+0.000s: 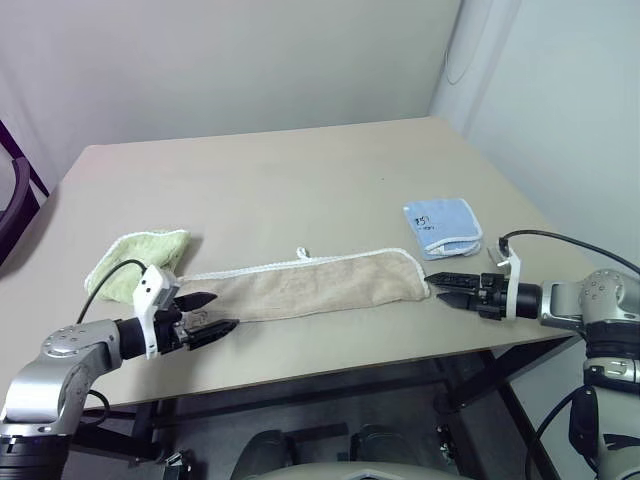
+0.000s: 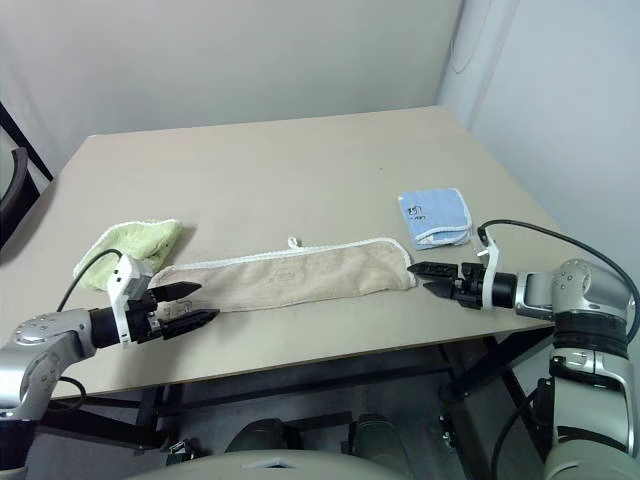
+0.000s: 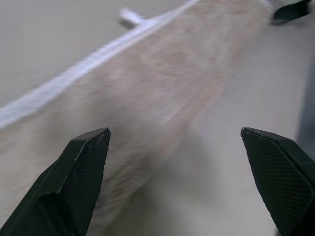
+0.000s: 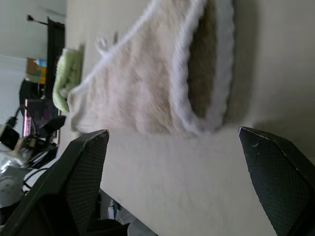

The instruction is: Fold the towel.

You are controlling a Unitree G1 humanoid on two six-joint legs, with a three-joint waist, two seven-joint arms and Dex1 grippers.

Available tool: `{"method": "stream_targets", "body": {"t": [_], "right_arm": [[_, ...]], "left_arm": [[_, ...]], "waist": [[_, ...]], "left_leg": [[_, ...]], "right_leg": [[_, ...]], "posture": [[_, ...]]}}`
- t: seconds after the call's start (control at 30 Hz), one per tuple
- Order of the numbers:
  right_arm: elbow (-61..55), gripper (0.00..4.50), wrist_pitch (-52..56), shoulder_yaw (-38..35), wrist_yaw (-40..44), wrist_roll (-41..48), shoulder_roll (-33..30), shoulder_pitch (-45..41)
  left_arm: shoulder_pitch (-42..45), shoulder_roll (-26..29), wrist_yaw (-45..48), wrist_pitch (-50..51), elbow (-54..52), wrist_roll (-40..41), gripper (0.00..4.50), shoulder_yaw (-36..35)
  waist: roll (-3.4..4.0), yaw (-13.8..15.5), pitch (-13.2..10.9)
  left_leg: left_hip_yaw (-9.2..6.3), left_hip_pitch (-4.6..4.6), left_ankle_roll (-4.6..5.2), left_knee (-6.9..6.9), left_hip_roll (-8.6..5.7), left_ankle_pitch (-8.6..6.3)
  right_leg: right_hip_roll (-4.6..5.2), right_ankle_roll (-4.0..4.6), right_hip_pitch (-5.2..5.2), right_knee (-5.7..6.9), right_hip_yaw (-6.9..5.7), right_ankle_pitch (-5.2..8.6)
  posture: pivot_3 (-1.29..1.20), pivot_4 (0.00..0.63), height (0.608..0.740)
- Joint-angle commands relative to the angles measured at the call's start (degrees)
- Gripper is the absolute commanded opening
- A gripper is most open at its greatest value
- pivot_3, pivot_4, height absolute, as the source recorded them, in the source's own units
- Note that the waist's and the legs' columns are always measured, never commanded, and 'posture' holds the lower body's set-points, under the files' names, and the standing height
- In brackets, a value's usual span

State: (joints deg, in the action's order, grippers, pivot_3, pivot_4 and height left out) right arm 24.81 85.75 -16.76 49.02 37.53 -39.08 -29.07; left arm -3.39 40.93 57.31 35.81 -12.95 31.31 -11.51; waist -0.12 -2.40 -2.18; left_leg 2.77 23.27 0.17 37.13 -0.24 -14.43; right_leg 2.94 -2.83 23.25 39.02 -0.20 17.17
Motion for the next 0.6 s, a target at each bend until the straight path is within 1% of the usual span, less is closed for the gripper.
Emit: {"method": "stream_targets", "body": {"t": [0.03,0.23,0.43,0.47,0.53,0.57,0.6], "right_arm": [[-3.14,4.42,1.32,-1.94,-1.47,1.82,0.68,-0.44],[-2.1,4.42,0.22,-3.4,-4.33,1.89,3.57,-2.18],[0.01,4.42,-0.97,-1.46,-6.25,0.37,4.76,-3.03],[1.1,4.04,-1.48,-1.75,-6.96,0.03,5.02,-3.36],[1.38,3.55,-1.93,-1.58,-7.29,0.03,5.25,-3.37],[1.44,3.13,-2.18,-1.79,-7.89,-0.11,5.58,-3.47],[2.3,2.84,-2.8,-2.44,-8.81,-0.51,5.99,-3.8]], "left_arm": [[1.22,-0.19,-0.62,2.03,-3.77,2.48,4.5,0.97],[2.6,-1.57,-2.2,2.63,-3.85,2.49,4.5,2.96],[3.23,-1.13,-2.73,2.09,-3.1,2.04,4.5,3.49],[3.21,-1.12,-2.83,2.04,-3.02,2.07,4.5,3.4],[3.13,-1.19,-2.97,2.15,-3.15,2.42,4.5,3.19],[3.16,-1.2,-3.01,2.14,-3.14,2.44,4.5,3.21],[3.08,-1.22,-3.08,2.05,-3.17,2.32,4.5,3.31]], "waist": [[0.0,0.12,0.0],[-0.05,0.19,-0.01],[-0.08,0.18,-0.03],[-0.08,0.16,-0.03],[-0.09,0.11,-0.03],[-0.09,0.1,-0.03],[-0.09,0.07,-0.03]], "left_leg": [[0.0,-0.01,0.04,0.02,0.0,0.02],[0.01,-0.01,0.1,0.06,0.0,0.06],[0.01,-0.02,0.12,0.08,0.02,0.07],[0.01,-0.02,0.13,0.08,0.02,0.07],[0.01,-0.05,0.13,0.1,0.03,0.07],[0.01,-0.07,0.13,0.12,0.04,0.07],[0.01,-0.07,0.13,0.12,0.04,0.08]], "right_leg": [[-0.01,-0.02,-0.03,0.0,0.0,-0.01],[-0.08,-0.06,-0.07,0.0,0.0,-0.02],[-0.19,-0.24,-0.1,-0.01,0.0,-0.11],[-0.2,-0.24,-0.1,-0.01,0.0,-0.11],[-0.22,-0.24,-0.15,-0.01,0.0,-0.11],[-0.24,-0.24,-0.17,-0.01,0.0,-0.11],[-0.24,-0.24,-0.17,-0.01,0.0,-0.1]], "posture": [[0.0,0.0,0.74],[0.0,0.0,0.74],[0.0,0.0,0.74],[0.0,0.0,0.74],[0.0,0.0,0.74],[0.0,0.0,0.74],[0.0,0.0,0.74]]}}
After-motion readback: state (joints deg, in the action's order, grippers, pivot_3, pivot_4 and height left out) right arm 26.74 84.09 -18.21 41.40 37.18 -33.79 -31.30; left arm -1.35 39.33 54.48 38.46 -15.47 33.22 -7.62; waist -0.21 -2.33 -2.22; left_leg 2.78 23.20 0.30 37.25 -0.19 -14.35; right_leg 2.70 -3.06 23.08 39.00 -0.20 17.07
